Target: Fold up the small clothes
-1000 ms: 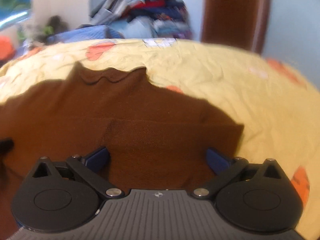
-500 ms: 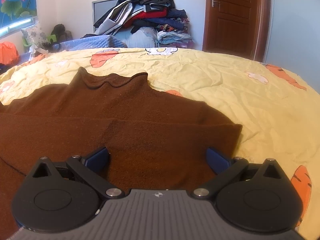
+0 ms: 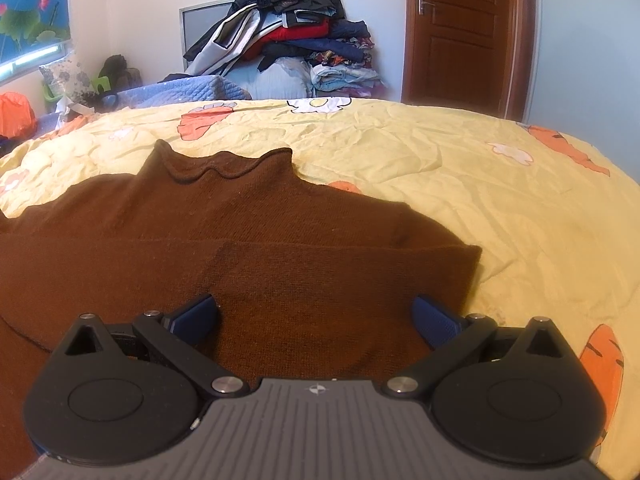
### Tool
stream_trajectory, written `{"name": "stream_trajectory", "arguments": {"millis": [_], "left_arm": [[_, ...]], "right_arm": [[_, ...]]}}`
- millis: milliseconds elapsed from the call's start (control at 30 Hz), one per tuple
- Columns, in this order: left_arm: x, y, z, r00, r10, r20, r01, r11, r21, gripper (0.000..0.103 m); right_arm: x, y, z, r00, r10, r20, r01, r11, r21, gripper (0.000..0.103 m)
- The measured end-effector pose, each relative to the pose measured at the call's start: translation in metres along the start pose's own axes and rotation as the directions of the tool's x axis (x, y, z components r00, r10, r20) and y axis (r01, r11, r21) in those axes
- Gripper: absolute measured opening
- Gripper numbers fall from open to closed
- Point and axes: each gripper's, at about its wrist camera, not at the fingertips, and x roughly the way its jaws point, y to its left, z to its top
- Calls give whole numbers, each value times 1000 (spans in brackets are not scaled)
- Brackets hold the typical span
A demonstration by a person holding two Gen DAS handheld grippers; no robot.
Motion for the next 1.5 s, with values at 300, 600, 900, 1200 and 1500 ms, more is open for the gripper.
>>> {"name": "stream_trajectory", "arguments": {"millis": [300, 600, 900, 1200, 1500], "left_arm": [[-100, -192, -182, 913, -375, -157, 387, 683, 620, 4], [-90, -199, -342, 757, -227, -612, 630, 503, 592, 21], [-108, -139, -332, 826, -341, -449, 563, 455, 690, 89], [-105, -138, -325, 819, -352, -453, 573, 479, 665, 90], [-103, -140, -329, 825, -347, -446, 564, 476, 675, 90]], "right_arm": [[-2, -3, 0, 1000, 17, 12, -17, 999, 31, 103], [-8, -22, -2, 996, 77, 56, -84, 986, 144, 103], [-12, -24, 2, 994, 101, 35, -105, 979, 174, 103], [-19, 15, 13, 864, 466, -192, -375, 849, 373, 94], [-23, 42, 18, 868, 428, -253, -365, 894, 260, 45]]}}
